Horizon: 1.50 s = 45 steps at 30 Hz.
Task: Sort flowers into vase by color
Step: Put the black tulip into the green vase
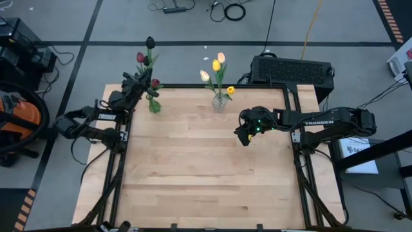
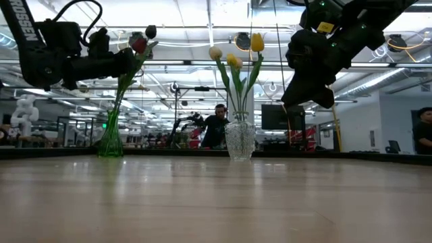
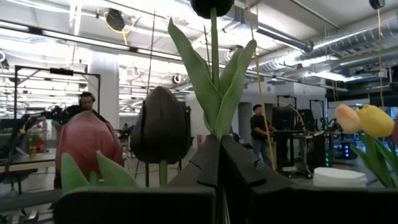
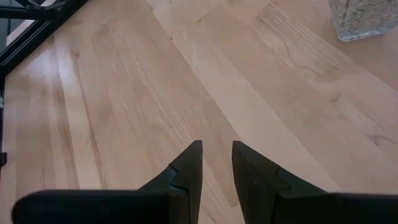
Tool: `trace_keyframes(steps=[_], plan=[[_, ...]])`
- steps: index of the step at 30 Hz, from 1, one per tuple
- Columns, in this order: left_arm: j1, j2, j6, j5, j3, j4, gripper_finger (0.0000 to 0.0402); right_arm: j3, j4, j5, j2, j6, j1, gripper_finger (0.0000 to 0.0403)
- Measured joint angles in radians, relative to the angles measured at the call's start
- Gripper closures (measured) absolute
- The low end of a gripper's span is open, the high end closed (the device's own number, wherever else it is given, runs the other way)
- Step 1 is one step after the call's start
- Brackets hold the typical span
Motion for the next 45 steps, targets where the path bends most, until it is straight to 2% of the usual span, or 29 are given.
trace_keyframes(steps=[14, 21, 34, 45], plan=[[0.0, -0.049, 0.0, 0.057, -0.017, 0.001, 0.0389, 0.0, 0.0, 0.001, 0.0, -0.011, 0.0, 0.0323], [0.0, -0.049, 0.001, 0.056, -0.078, -0.007, 0.0389, 0.0, 0.0, 0.001, 0.0, -0.006, 0.0, 0.0323], [-0.008, -0.057, 0.001, 0.064, -0.072, -0.002, 0.0388, 0.0, 0.034, 0.004, 0.0, -0.004, 0.0, 0.0323], [-0.013, -0.192, 0.002, 0.064, -0.072, 0.0, 0.0388, 0.0, 0.045, 0.006, 0.0, -0.004, 0.0, 0.0323]])
